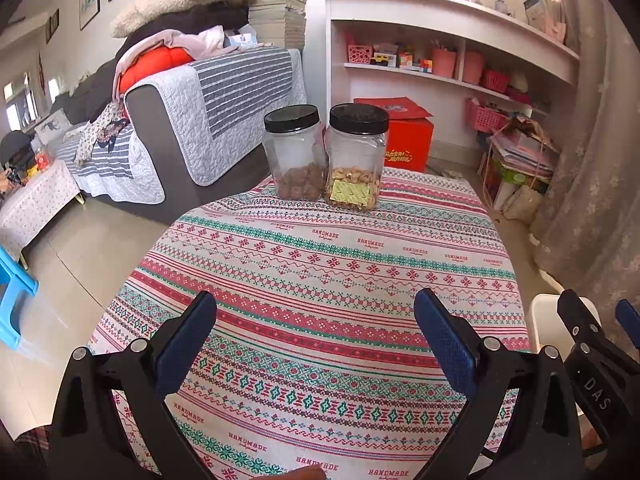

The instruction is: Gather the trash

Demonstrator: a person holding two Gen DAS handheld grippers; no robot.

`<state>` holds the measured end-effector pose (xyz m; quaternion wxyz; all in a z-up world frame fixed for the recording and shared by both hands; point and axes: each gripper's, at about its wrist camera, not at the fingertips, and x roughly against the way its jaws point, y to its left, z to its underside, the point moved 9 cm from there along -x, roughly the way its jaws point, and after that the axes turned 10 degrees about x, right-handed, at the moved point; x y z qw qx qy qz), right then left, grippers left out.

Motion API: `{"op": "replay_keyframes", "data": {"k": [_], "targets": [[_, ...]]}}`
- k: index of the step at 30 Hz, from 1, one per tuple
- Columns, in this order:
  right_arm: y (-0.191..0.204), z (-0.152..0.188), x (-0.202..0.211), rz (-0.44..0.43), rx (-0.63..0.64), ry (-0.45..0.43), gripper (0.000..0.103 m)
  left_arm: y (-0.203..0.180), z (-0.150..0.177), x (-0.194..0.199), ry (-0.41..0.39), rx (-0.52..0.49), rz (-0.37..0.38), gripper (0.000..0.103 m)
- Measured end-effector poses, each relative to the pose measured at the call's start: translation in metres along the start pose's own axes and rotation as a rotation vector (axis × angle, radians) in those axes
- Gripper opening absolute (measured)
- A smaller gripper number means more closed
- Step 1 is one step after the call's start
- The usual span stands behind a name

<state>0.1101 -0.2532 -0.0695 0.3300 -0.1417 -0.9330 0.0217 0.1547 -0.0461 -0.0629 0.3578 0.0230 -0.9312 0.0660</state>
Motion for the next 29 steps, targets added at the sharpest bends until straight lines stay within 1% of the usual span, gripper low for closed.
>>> {"op": "replay_keyframes", "data": {"k": [12,19,24,26,29], "targets": [[0.001,0.004,-0.004,-0.004,-0.007,0.016,0.096,-0.003,-0.001,0.002,-0.009,0.000,0.016,0.096],[0.001,0.003,-0.004,-0.003,-0.010,0.020,0.096,-0.006,-0.001,0.003,-0.028,-0.016,0.019,0.089],[-0.001,0.003,-0.004,-0.002,-0.013,0.015,0.096,-0.007,-0.002,0.003,-0.019,-0.016,0.025,0.089],[0.000,0.003,-0.004,-0.001,-0.011,0.016,0.096,-0.008,-0.001,0.003,-0.007,-0.015,0.023,0.091],[0.000,0.003,-0.005,-0.001,-0.010,0.016,0.096,-0.010,0.002,0.002,0.003,-0.024,0.025,0.092]]}}
